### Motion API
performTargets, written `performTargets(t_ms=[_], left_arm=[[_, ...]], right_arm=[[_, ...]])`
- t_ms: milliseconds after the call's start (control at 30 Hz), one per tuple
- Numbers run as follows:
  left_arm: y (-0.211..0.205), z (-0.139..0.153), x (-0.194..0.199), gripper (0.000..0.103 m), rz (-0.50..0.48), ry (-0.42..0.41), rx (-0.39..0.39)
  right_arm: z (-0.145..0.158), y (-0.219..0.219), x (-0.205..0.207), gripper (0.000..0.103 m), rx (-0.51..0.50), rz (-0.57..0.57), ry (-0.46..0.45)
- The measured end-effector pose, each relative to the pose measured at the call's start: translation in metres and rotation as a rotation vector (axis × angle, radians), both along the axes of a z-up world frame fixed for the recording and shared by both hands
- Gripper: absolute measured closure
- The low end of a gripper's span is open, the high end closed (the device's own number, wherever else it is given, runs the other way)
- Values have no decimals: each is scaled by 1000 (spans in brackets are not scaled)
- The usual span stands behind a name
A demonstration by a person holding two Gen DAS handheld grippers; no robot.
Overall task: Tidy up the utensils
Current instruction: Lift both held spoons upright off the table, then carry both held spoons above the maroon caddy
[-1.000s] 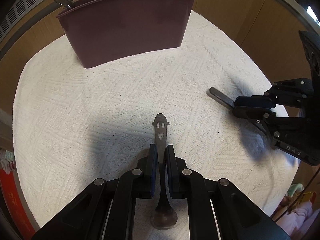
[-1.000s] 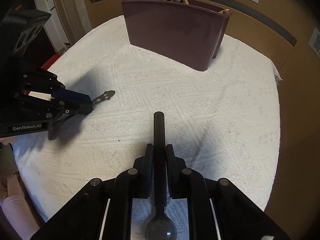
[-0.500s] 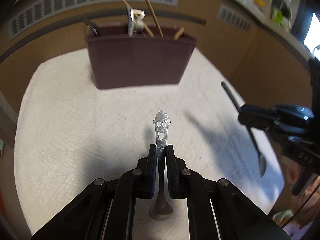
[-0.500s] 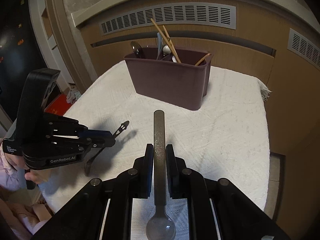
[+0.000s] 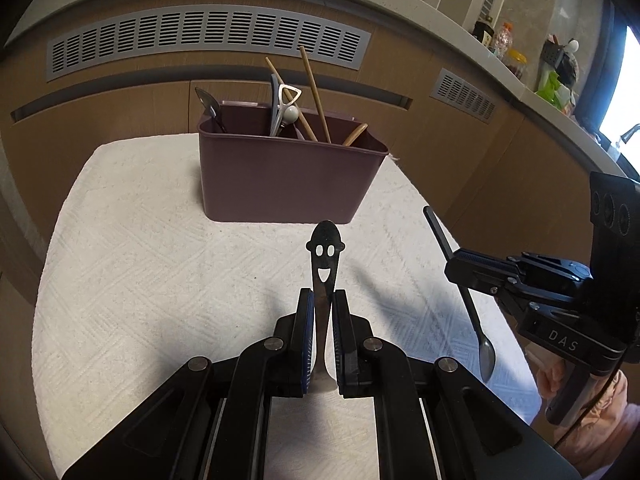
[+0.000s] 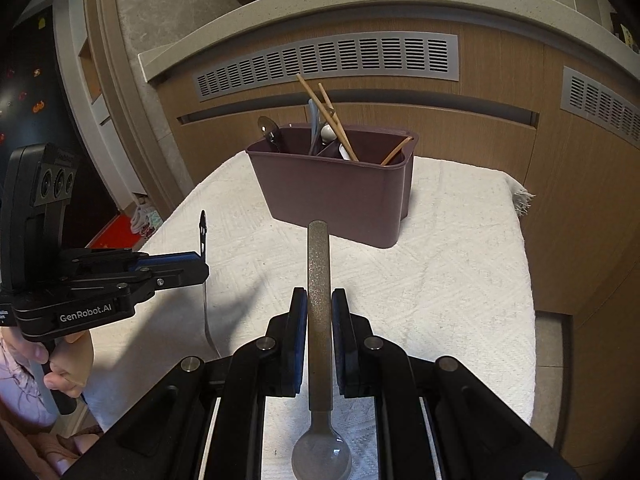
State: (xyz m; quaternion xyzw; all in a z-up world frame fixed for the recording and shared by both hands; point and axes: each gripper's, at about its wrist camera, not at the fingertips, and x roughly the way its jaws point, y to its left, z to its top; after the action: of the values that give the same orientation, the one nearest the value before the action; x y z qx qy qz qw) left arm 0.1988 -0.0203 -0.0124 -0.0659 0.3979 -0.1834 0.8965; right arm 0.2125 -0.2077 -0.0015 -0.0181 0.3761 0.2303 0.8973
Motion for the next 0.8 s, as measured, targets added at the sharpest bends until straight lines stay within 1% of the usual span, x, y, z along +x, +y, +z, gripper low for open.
performTargets(t_ms=[300, 400, 467, 633, 800], left_arm=[[1, 9, -3, 94, 1, -18, 3], [0, 9, -1, 94, 4, -14, 14], [1, 5, 5, 94, 11, 14, 26], [6, -19, 29, 92, 33, 155, 45], [-8, -38, 38, 91, 21, 237, 78]], right_arm=[[-1, 0, -1, 92, -6, -3, -6], [-2, 0, 0, 92, -10, -3, -5], [-3, -1, 0, 92, -12, -3, 1], [-7, -1, 1, 92, -31, -10, 4], [-14, -5, 2, 92, -17, -12, 25]])
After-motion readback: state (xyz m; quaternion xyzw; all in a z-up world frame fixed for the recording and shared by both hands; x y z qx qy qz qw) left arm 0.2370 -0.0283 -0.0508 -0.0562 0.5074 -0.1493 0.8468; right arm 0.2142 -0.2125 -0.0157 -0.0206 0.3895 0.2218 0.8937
